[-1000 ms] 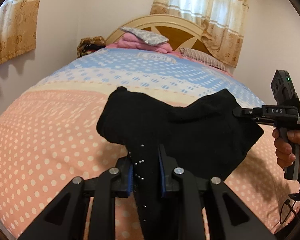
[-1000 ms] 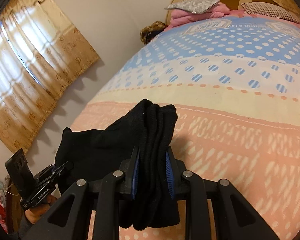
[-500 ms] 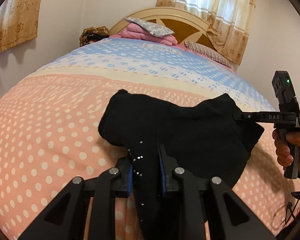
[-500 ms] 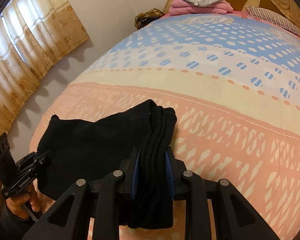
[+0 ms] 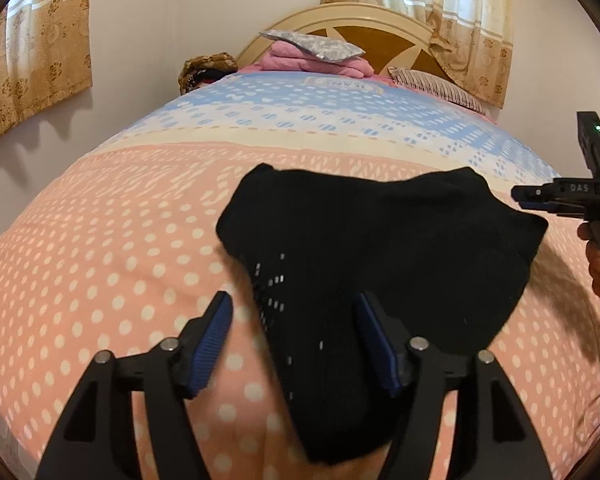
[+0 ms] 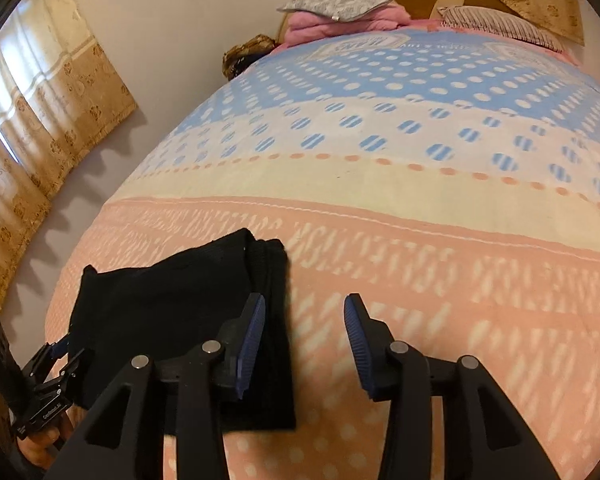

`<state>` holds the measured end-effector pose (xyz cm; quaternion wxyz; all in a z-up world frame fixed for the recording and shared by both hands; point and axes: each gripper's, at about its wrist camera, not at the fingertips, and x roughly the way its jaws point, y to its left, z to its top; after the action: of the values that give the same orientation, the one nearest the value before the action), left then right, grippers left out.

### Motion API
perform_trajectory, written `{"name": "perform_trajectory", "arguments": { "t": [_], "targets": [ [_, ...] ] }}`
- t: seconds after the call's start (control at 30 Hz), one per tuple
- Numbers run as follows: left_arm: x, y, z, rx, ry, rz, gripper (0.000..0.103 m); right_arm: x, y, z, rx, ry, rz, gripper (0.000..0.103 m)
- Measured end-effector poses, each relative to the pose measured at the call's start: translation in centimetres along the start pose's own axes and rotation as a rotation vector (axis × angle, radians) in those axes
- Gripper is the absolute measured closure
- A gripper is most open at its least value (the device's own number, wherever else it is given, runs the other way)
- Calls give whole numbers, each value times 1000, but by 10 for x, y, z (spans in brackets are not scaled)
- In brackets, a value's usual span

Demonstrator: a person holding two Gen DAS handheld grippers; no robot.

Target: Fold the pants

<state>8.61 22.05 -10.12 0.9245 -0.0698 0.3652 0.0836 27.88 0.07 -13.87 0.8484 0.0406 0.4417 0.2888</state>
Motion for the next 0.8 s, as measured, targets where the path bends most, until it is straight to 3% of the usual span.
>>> {"name": "perform_trajectory", "arguments": {
  "t": [0.3, 0.6, 0.8],
  "targets": [
    [-40, -4, -7, 26, -16, 23, 34, -49, 7, -40, -16, -29, -46, 55],
    [-110, -19, -9, -22, -141, -87, 26, -144, 53, -106, -76, -176, -78, 49],
    [-131, -36, -9, -14, -188, -136, 20, -189, 73, -140, -109, -246, -148, 49]
  ]
}}
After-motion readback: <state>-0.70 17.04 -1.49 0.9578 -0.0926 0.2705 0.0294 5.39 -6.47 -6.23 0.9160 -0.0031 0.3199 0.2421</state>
